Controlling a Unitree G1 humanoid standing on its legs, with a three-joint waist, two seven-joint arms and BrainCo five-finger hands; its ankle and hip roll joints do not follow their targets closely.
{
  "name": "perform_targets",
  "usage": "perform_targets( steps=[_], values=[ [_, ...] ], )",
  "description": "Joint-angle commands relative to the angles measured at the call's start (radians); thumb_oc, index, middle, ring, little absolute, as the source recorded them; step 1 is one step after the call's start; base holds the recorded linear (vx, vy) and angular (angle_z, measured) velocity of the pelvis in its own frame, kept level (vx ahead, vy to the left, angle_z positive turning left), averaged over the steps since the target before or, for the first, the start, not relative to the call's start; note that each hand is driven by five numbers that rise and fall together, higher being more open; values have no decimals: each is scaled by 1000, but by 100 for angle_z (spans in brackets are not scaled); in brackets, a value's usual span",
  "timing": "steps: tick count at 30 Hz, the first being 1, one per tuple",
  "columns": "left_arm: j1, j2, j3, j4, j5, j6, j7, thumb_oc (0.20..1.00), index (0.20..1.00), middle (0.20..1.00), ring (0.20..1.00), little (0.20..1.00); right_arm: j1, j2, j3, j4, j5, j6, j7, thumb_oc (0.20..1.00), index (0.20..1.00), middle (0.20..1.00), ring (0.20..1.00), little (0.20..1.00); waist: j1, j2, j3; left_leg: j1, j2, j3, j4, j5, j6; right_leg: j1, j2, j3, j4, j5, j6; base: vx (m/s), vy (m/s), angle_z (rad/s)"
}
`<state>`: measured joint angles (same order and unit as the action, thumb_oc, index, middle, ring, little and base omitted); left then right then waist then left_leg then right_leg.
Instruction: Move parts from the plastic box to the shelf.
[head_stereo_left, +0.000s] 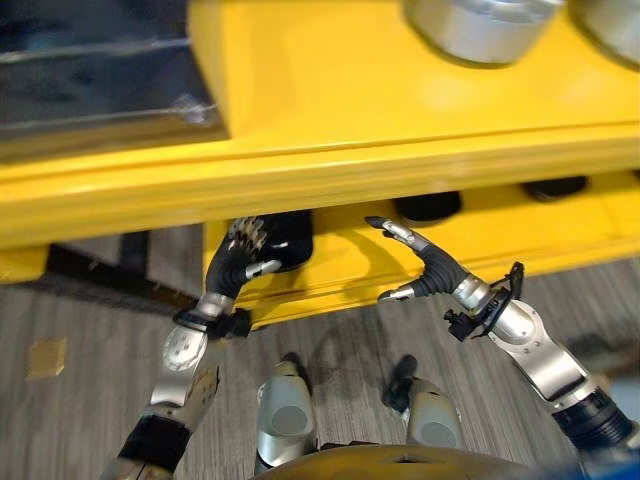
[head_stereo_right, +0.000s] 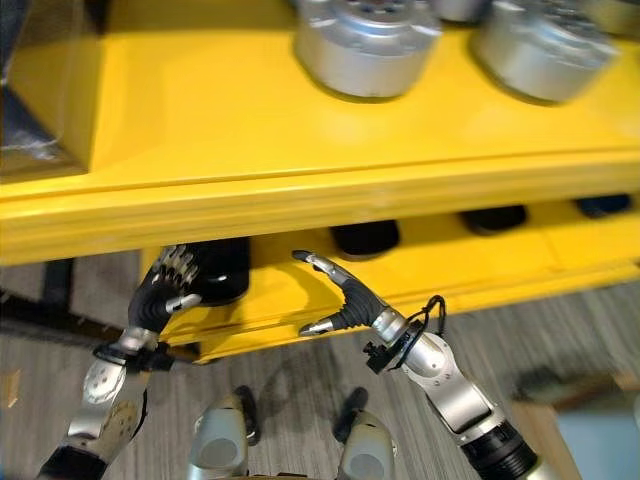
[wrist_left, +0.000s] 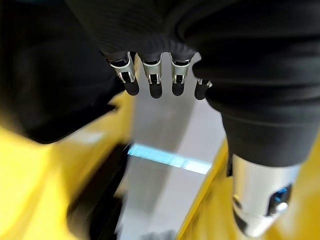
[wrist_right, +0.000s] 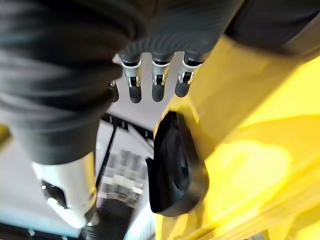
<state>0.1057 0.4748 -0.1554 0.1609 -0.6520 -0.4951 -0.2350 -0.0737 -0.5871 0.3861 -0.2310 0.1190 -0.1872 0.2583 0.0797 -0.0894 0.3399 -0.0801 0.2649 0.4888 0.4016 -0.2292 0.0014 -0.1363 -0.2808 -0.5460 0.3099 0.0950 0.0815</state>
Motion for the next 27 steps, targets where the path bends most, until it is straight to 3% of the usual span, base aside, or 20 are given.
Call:
perform_targets(
  steps=[1, 2, 4, 6, 11, 13, 15, 16, 19, 20, 21, 22, 24, 26, 27],
  values=[
    [33, -13, 1, -94, -53, -57, -35, 1000, 1000, 1000, 1000, 1000, -34, -18, -52, -58, 77, -53, 65, 1000, 1000, 1000, 1000, 1000, 47, 13, -59, 71, -90, -33, -175, 102, -3, 30, -6, 39, 50, -120, 105, -18, -11, -22],
    [54, -21, 5, -96, -57, -56, -43, 1000, 1000, 1000, 1000, 1000, -25, -22, -59, -68, 85, -56, 89, 1000, 1000, 1000, 1000, 1000, 46, 7, -68, 71, -108, -26, -210, 134, 4, 35, 36, 34, 16, -112, 79, -19, -35, -26],
    [76, -35, 1, -96, -57, -52, -53, 1000, 1000, 1000, 1000, 1000, -16, -25, -62, -75, 101, -51, 115, 1000, 1000, 1000, 1000, 1000, 44, 7, -80, 81, -132, -43, -243, 147, 4, 44, 74, 47, -5, -121, 68, 12, -101, -28],
    [92, -30, -12, -111, -52, 26, -130, 1000, 1000, 1000, 1000, 1000, 7, -19, -76, -46, 112, -72, 161, 1000, 1000, 1000, 1000, 1000, 30, 26, -94, 81, -141, -71, -271, 173, -15, 79, 109, 81, -91, -132, 52, 22, -334, -16],
    [82, 44, -75, -128, -26, 107, -290, 1000, 1000, 1000, 1000, 1000, -20, -30, -50, 4, 99, -85, 113, 1000, 1000, 1000, 1000, 1000, 2, 61, -67, 58, -122, -24, -272, 200, -35, 113, 129, 84, -156, -127, 49, -70, -221, -12],
    [72, 68, -95, -138, -67, 127, -341, 1000, 1000, 1000, 1000, 1000, -27, -37, -42, 21, 86, -88, 79, 1000, 1000, 1000, 1000, 1000, -12, 68, -54, 42, -106, -7, -233, 177, -47, 125, 120, 83, -157, -143, 59, -107, -149, -2],
    [46, 93, -125, -152, -54, 143, -407, 1000, 1000, 1000, 1000, 1000, -48, -45, -37, 58, 70, -89, 20, 1000, 1000, 1000, 1000, 1000, -33, 71, -37, 9, -48, 36, -140, 157, -53, 126, 109, 68, -154, -151, 39, -192, -124, 14],
    [42, 107, -146, -166, -35, 140, -463, 1000, 1000, 1000, 1000, 1000, -73, -56, -36, 106, 74, -110, -18, 1000, 1000, 1000, 1000, 1000, -33, 75, -33, -6, -14, 25, -103, 150, -56, 120, 102, 60, -133, -172, 24, -133, -46, 18],
    [44, 119, -162, -177, -37, 116, -490, 1000, 1000, 1000, 1000, 1000, -98, -65, -34, 149, 115, -118, -28, 1000, 1000, 1000, 1000, 1000, -31, 81, -36, -8, 18, 3, -72, 136, -60, 100, 87, 58, -97, -194, 14, -71, 32, -13],
    [43, 130, -164, -185, -41, 109, -502, 1000, 1000, 1000, 1000, 1000, -99, -68, -42, 155, 111, -110, -34, 1000, 1000, 1000, 1000, 1000, -37, 84, -42, -4, 52, -8, -41, 132, -67, 80, 71, 61, -63, -214, 7, -85, 173, -38],
    [27, 144, -180, -199, -23, 120, -517, 1000, 1000, 1000, 1000, 1000, -101, -79, -48, 167, 91, -84, -79, 1000, 1000, 1000, 1000, 1000, -51, 91, -56, 14, 104, -7, -12, 145, -83, 47, 47, 64, -9, -246, -3, -63, 162, -50],
    [25, 145, -183, -201, -26, 120, -516, 1000, 1000, 1000, 1000, 1000, -101, -80, -49, 168, 92, -81, -81, 1000, 1000, 1000, 1000, 1000, -52, 92, -58, 14, 109, -7, -9, 149, -86, 43, 45, 65, -4, -249, -5, -63, 251, -54],
    [-6, 153, -231, -194, -16, 160, -520, 1000, 1000, 1000, 1000, 1000, -97, -90, -42, 208, 101, -15, -124, 1000, 1000, 1000, 1000, 1000, -90, 105, -88, 54, 215, -20, 41, 241, -133, -28, 1, 104, 110, -308, -23, -92, 495, -27],
    [-39, 141, -265, -168, -8, 188, -529, 1000, 1000, 1000, 1000, 1000, -101, -82, -40, 250, 100, -7, -107, 1000, 1000, 1000, 1000, 1000, -108, 99, -112, 65, 228, -58, 77, 270, -141, -74, -26, 153, 177, -342, -29, -176, 685, -3],
    [-50, 136, -271, -154, 19, 195, -510, 1000, 1000, 1000, 1000, 1000, -104, -78, -43, 260, 106, -3, -86, 1000, 1000, 1000, 1000, 1000, -111, 103, -119, 56, 208, -81, 74, 255, -134, -91, -43, 167, 200, -350, -17, -271, 794, -18]
  ],
)
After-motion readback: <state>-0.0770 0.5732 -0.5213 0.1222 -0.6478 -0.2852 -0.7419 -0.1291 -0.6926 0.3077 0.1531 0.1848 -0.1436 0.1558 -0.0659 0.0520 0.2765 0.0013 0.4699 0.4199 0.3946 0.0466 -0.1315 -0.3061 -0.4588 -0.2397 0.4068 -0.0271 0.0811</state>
